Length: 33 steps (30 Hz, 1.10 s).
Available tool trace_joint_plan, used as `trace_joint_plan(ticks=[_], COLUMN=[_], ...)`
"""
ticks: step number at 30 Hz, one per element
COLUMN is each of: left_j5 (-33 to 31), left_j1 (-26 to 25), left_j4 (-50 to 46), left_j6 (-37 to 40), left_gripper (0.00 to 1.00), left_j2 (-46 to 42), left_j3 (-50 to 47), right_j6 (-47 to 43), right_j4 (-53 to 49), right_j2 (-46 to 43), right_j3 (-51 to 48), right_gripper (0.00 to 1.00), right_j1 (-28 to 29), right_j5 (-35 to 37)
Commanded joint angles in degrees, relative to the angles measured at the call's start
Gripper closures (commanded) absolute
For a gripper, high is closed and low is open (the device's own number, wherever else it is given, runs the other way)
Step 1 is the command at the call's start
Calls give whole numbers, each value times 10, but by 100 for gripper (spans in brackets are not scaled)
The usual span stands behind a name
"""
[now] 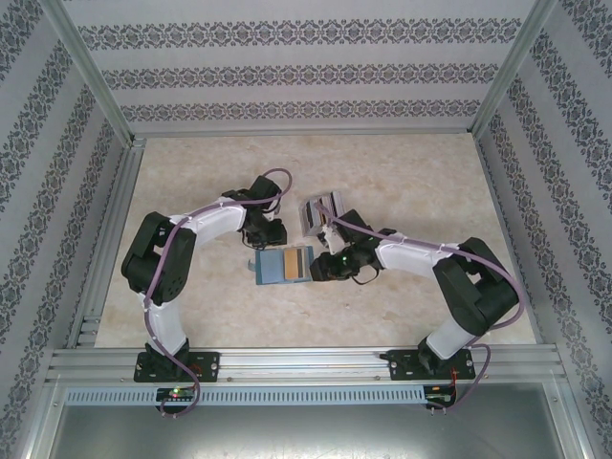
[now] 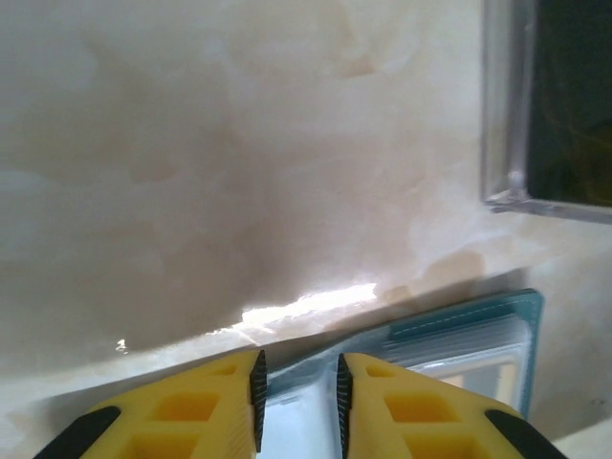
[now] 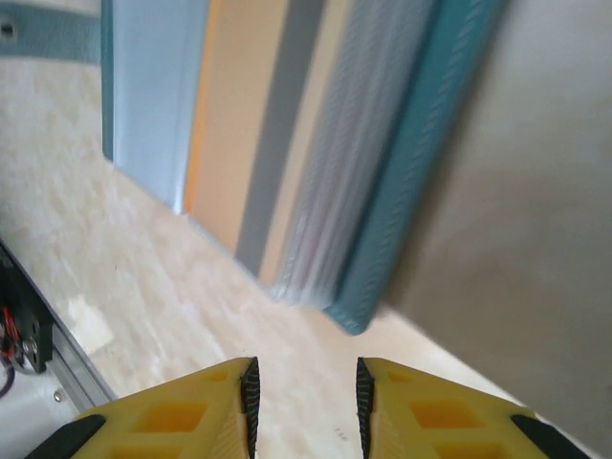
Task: Put the credit cards into the card holder
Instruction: Rotate the card holder at the center of the table.
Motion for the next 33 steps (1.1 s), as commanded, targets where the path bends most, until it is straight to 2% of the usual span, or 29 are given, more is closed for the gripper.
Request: trace_joint_plan(ticks=[1,5,11,15,18,24,30,33], left_j5=[1,7,7,49,50,49,34,32], left_j1=[7,8,8,6,-5,-45,-84,-91], left_j4=[-7,6,21,90,115,167,185,191], left_j6=[11,0,-28,-77,-106,-158,-188,-195], left_gripper=[74,77,78,78,78,78,77,76], left_j2=[-19,-50,-125,-176,-203,-227,-227,-229], left_j3=[-36,-84,-176,-261,-307,-352,-347,-341], right_j6=[20,29,32,27,20,6,2,-3], right_j4=[5,21,34,33,27,10,-8,-18], right_j2=[5,42,82,110,131,193,246,240], right_j3=[-2,20,60,99,130,214,292,304], right_gripper=[65,65,65,65,65,65,65,65], right_j1=[37,62,50,42,36,33,44,41], right_j5=[15,38,84,98,117,74,26,26])
